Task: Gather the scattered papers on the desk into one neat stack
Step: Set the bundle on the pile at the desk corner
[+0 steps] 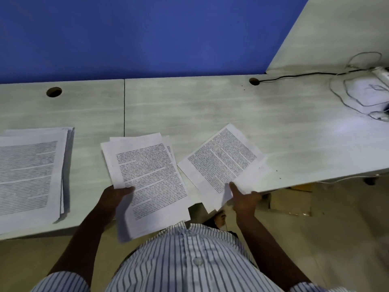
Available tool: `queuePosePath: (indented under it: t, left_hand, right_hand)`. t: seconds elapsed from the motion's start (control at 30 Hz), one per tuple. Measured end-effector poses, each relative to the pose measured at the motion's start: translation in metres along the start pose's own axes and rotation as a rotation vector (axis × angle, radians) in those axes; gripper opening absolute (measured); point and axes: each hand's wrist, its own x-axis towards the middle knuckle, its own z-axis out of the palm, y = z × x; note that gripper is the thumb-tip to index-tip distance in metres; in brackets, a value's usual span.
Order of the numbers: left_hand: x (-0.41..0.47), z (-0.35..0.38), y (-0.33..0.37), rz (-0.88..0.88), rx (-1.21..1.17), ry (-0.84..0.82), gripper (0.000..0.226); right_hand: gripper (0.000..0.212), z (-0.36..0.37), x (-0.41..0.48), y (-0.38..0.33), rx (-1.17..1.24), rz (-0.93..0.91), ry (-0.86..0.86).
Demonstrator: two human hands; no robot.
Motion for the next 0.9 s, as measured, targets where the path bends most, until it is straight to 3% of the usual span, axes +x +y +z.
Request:
queuePosePath:
  t: [0.1,0.33,0.37,0.47,0.53,0.63,0.83,0.9]
  left_hand:
    - [0.005,0.008,0.006,0.018,0.03,0.019,0.018]
    - [0.011,0.011,0.01,0.02,0.043,-0.025,0.028]
    - [0.011,0.01,0.008,0.018,0.037,-0.027,0.029]
    - [0.013,0.006,0.007,0.012,0.031,-0.043,0.025]
    - [0.017,0.004,0.008,0.007,0.028,-0.071,0.025]
    - [0.021,0.001,0.008,-0.016,0.016,-0.081,0.028]
    - [0.018,0.008,0.012,0.007,-0.012,-0.049,0.021]
    - [0.017,0.011,0.012,0.012,-0.012,-0.025,0.024]
  right_hand:
    - [0.125,0.01,0.027,0.029,0.031,0.037,-0.075]
    - [0.141,0.022,0.04,0.068,0.076,0.217,-0.084]
    - [0.134,0.022,0.034,0.065,0.089,0.221,-0.095]
    - [0.055,0.022,-0.005,0.03,0.167,0.272,-0.137]
    - [0.024,0.015,-0.016,0.02,0.196,0.313,-0.171]
    - [0.015,-0.005,-0.016,0.025,0.169,0.238,-0.181]
    - [0.034,-0.031,0.025,0.022,0.098,0.297,-0.209]
    - [0.033,-0.028,0.031,0.003,0.071,0.23,-0.253]
